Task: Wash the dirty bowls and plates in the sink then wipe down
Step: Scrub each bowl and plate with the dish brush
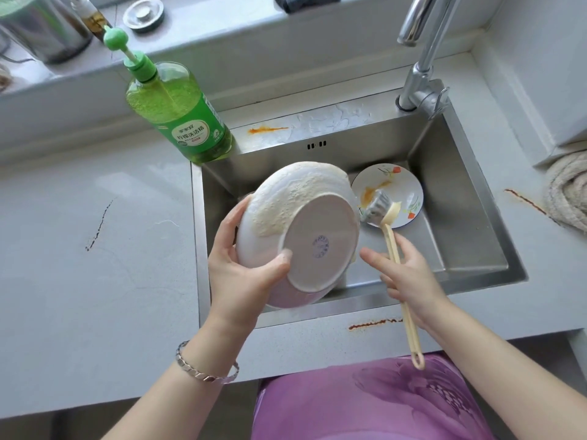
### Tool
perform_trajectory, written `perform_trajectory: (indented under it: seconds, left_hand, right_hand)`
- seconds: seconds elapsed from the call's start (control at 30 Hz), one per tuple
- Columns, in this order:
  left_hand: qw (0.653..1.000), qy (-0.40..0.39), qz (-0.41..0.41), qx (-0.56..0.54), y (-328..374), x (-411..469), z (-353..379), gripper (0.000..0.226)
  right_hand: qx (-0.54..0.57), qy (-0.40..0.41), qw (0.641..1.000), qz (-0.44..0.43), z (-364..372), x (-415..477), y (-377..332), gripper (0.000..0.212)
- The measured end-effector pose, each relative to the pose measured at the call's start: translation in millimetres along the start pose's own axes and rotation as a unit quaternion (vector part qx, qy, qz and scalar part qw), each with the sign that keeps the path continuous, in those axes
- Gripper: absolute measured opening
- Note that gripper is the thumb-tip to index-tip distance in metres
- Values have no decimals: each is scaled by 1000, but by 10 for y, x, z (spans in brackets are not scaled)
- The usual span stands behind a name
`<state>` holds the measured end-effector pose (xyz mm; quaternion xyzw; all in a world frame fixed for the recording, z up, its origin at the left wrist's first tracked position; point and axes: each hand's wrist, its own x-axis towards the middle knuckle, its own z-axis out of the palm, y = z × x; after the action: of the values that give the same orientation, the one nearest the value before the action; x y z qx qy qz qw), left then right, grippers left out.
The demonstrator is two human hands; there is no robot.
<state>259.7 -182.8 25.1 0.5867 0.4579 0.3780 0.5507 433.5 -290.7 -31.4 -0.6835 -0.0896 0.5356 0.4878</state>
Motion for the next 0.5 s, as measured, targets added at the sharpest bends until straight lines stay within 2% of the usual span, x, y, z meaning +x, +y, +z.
perform_trajectory:
  seconds: [0.1, 0.17, 0.27, 0.3, 0.33, 0.4, 0.43, 0.5]
  left_hand:
    - [1000, -5, 7, -24, -29, -45, 46, 66]
    - [999, -21, -5, -28, -47, -57, 37, 66]
    - [994, -79, -67, -27, -40, -25, -63, 71]
    - [991, -103, -89, -20, -16, 10, -111, 71]
    - [987, -125, -105, -5, 20, 64, -152, 70]
    - [978, -167, -115, 51, 102, 205, -201, 65]
    - [971, -190, -111, 92, 135, 276, -207, 63]
    - [948, -246, -98, 177, 181, 375, -176, 59]
  right_hand:
    - [67, -60, 996, 10, 76, 54, -104, 42]
    - [85, -70, 994, -1, 64, 76, -133, 38]
    - [70, -59, 995, -37, -19, 81, -139, 58]
    - [54, -52, 996, -54, -56, 69, -159, 67]
    - [28, -50, 996, -72, -94, 55, -194, 68]
    - [-31, -63, 992, -107, -124, 12, -320, 46]
    - [-65, -75, 987, -128, -111, -8, -392, 42]
    - [-135, -96, 971, -172, -75, -15, -496, 54]
